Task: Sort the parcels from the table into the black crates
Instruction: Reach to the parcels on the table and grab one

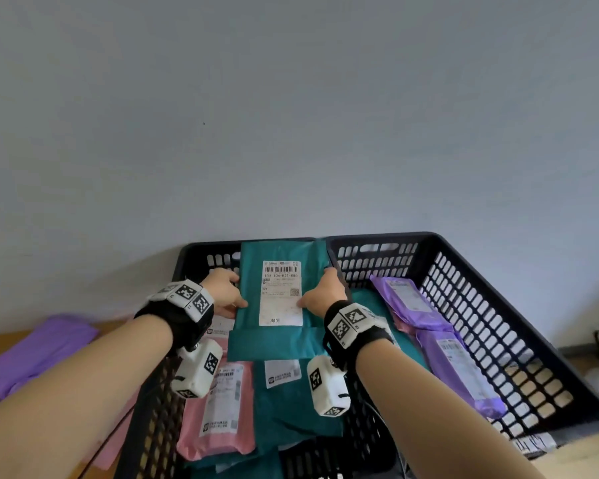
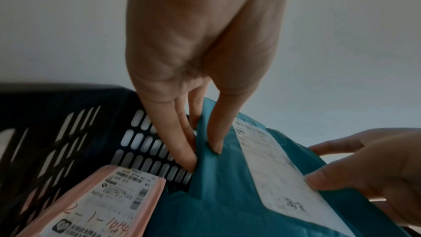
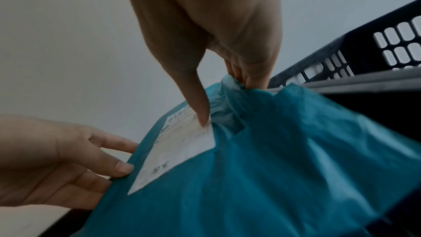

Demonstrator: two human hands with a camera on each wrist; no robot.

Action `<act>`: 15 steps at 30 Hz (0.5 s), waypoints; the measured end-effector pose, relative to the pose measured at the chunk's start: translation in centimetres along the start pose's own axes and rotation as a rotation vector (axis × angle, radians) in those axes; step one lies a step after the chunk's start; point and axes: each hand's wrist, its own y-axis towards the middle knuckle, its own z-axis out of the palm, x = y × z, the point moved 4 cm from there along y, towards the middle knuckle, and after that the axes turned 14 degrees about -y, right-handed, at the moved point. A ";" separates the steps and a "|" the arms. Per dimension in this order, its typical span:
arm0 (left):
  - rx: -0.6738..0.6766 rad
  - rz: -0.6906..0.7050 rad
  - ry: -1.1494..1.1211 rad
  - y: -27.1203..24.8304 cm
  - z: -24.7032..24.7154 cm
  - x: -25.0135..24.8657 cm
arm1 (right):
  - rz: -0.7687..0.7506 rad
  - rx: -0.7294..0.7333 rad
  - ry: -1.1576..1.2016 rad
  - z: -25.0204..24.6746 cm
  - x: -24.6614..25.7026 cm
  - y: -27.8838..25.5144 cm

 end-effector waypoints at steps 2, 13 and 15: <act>0.002 -0.009 0.013 1.7 0.2 0.5 | 0.013 0.020 -0.022 0.8 0.2 1.2; 0.003 -0.109 -0.051 8.4 1.8 4.9 | 0.110 0.137 -0.162 5.5 -1.0 6.2; 0.003 -0.144 -0.065 9.5 2.4 5.8 | 0.131 0.155 -0.177 6.0 -1.3 6.9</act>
